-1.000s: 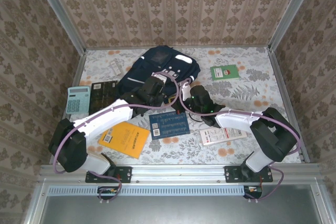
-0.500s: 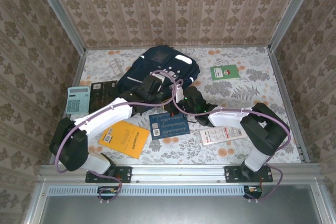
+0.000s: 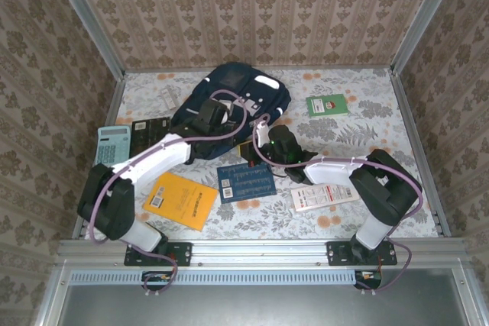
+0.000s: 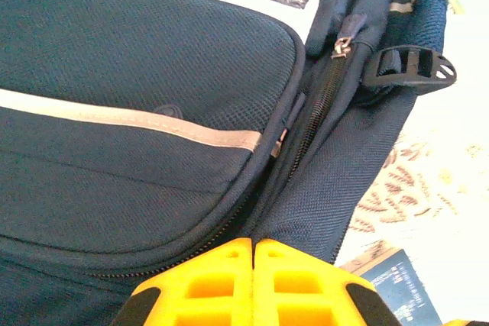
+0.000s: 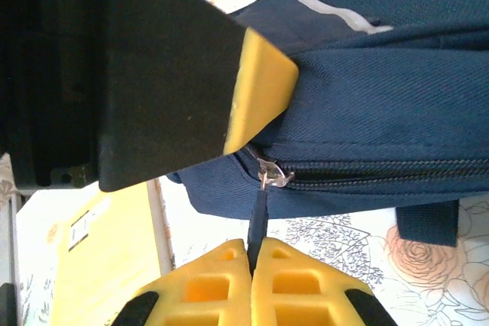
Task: Pack the student bag
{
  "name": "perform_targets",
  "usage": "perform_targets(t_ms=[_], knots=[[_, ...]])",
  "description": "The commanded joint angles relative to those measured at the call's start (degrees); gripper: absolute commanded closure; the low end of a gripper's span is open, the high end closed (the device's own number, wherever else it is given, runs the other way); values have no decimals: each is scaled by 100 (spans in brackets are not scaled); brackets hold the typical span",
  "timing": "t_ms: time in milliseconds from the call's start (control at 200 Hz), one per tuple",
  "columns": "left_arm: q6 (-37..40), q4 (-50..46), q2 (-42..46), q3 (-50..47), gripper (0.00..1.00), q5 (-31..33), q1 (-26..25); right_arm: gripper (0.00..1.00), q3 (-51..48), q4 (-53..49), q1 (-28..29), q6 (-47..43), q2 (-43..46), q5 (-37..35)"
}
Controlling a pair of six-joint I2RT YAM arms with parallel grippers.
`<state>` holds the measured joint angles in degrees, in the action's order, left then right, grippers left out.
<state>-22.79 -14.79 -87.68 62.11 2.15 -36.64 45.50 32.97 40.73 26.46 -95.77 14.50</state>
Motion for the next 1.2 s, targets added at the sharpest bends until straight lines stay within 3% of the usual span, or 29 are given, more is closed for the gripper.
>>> perform_targets(t_ms=[0, 120, 205, 255, 295, 430, 525, 570, 895, 1195], knots=[[-522, 732, -261, 710, 100, -350, 39, 100, -51, 486, 151, 245, -39, 529], [-622, 769, -433, 751, 100, -305, -16, 99, 28, 555, 173, 433, -161, 675], [-598, 722, -484, 702, 100, -221, -5, 61, -82, 378, 114, 431, 45, 328], [-559, 643, -487, 681, 100, -172, 8, 50, -249, 341, 29, 447, 233, 23], [-530, 578, -487, 663, 99, -120, 16, 46, -393, 362, -72, 485, 391, -145], [-424, 443, -288, 507, 88, 19, 17, 45, -681, 362, -365, 551, 826, -272], [-360, 400, -38, 313, 67, 130, -13, 45, -753, 162, -480, 511, 1035, -559], [-330, 332, 92, 234, 63, 255, -63, 44, -798, 79, -581, 594, 1122, -683], [-216, -64, 650, -476, 60, 2148, -1377, 42, -738, -411, -976, 861, 1267, -914], [-1381, -191, -428, -515, 63, 2518, -1948, 42, -892, -581, -1249, 1063, 1513, -1207]])
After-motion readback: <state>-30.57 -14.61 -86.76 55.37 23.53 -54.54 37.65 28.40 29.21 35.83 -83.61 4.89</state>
